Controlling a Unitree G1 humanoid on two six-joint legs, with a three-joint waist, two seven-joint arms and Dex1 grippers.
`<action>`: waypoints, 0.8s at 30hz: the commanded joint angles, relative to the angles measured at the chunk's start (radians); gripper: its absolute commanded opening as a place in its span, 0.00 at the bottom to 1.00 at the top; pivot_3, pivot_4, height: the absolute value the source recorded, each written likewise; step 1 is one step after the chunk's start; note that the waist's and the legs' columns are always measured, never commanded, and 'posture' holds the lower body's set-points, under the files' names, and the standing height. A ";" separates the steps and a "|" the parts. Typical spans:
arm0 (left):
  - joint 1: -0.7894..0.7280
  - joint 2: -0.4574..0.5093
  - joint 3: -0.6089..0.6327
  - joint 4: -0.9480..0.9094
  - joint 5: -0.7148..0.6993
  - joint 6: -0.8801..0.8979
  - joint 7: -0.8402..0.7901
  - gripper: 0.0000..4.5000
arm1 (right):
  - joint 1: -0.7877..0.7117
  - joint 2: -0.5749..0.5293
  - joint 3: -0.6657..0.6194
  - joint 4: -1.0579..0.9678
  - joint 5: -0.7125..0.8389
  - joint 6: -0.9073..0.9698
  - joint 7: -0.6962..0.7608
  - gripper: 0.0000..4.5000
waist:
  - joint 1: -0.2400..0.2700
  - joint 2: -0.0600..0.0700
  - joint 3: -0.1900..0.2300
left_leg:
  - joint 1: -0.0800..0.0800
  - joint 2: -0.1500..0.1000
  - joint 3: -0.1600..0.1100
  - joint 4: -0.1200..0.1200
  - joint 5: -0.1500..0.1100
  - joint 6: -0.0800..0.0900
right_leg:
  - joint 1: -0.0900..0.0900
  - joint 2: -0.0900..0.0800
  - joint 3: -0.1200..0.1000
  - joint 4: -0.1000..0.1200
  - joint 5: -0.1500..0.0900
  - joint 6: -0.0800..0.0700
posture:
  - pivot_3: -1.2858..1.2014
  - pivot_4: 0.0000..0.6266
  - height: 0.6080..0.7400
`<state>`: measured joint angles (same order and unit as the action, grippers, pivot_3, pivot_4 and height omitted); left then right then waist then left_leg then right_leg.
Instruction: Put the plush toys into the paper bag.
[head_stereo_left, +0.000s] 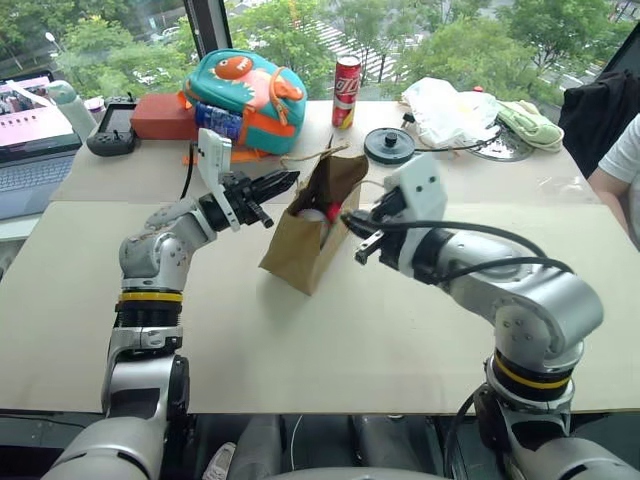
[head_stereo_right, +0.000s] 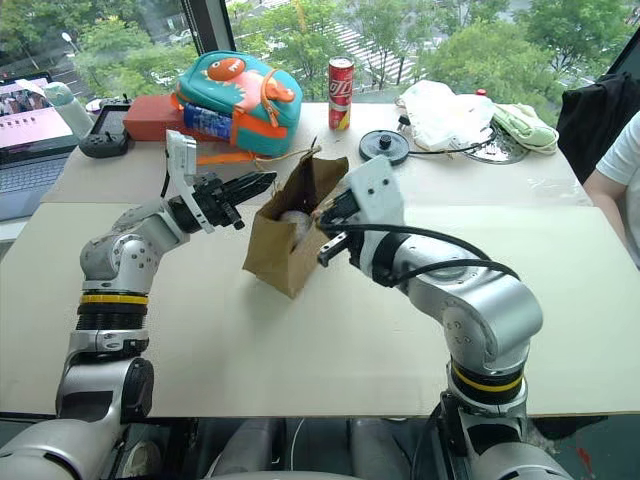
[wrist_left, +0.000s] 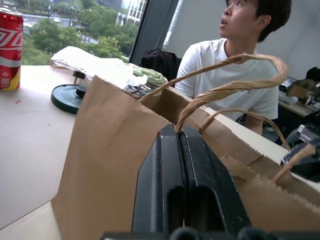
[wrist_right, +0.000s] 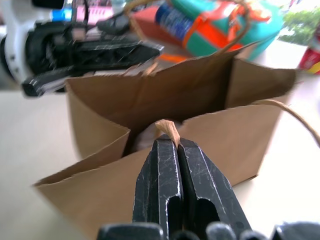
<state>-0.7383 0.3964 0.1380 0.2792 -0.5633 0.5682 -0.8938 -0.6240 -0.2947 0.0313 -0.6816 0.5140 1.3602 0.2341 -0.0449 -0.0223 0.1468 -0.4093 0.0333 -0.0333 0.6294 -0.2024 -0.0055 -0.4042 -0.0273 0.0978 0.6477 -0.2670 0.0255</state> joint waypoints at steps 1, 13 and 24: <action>0.016 0.017 -0.008 0.004 0.013 -0.023 -0.032 0.00 | -0.032 -0.018 0.058 0.027 -0.035 -0.005 -0.019 0.01 | 0.000 0.000 0.000 | 0.000 0.000 0.000 0.000 0.000 0.000 | 0.000 0.000 0.000 0.000 0.000 0.000 | 0.52 0.24 0.99; -0.010 0.039 0.109 -0.103 -0.197 0.251 -0.009 0.49 | -0.085 0.004 -0.016 0.033 -0.019 -0.021 0.007 0.73 | -0.001 0.000 0.000 | -0.001 0.000 0.000 0.000 0.000 0.000 | 0.000 0.000 0.000 0.000 0.000 0.000 | 0.52 0.24 0.99; 0.030 0.149 0.147 -0.271 -0.327 0.434 0.020 0.65 | -0.212 -0.031 -0.194 -0.025 0.126 0.036 0.085 0.99 | -0.004 0.000 0.000 | 0.000 0.000 -0.001 -0.001 0.000 0.000 | -0.001 0.000 -0.001 0.000 0.000 0.000 | 0.52 0.24 0.99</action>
<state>-0.7084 0.5242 0.2663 0.0496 -0.8678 0.9933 -0.8759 -0.8068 -0.3220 -0.1186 -0.6647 0.6081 1.3891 0.3079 -0.0489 -0.0222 0.1469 -0.4092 0.0338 -0.0337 0.6281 -0.2024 -0.0055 -0.4051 -0.0274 0.0973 0.6477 -0.2670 0.0256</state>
